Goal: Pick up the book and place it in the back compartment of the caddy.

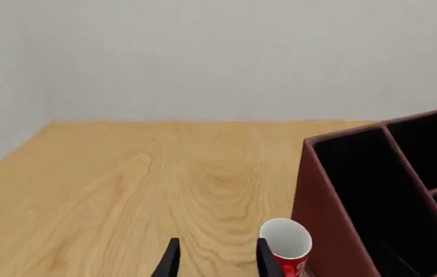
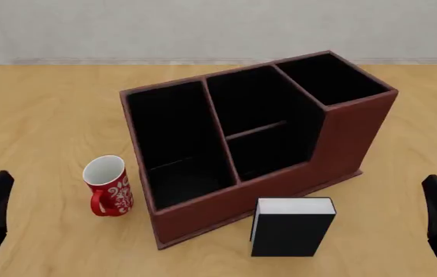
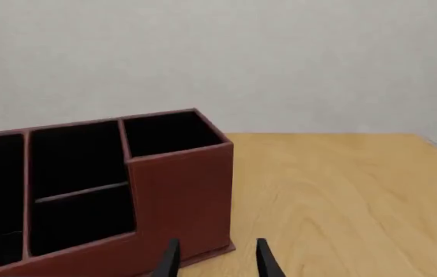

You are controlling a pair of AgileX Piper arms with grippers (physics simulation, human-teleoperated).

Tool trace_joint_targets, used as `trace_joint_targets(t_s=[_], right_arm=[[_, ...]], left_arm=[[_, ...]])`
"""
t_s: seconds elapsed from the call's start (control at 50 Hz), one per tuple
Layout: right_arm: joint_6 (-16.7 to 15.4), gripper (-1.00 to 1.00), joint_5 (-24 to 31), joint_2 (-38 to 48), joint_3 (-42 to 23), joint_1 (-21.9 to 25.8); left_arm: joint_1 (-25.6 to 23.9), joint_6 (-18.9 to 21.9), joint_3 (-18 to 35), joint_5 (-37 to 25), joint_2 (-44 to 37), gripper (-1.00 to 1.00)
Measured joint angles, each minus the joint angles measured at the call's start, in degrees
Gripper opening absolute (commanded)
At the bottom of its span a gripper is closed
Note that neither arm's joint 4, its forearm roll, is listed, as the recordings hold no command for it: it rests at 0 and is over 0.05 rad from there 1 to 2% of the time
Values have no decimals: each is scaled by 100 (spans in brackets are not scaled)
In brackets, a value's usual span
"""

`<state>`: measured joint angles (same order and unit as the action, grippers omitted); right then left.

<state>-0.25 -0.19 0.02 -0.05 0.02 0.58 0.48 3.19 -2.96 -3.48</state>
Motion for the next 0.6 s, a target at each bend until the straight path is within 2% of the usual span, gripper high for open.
trace_joint_targets(t_s=[0.14,0.34,0.6], right_arm=[[-17,100,1,4,-19,1],[-29,100,-18,4,-11,1],[-36,100,-28,4,-4,0]], left_arm=[[-123,-167,122,163,-91,100],[-433,-261,754,150,-427,100],[-1511,-139,1623,443,-1459,100]])
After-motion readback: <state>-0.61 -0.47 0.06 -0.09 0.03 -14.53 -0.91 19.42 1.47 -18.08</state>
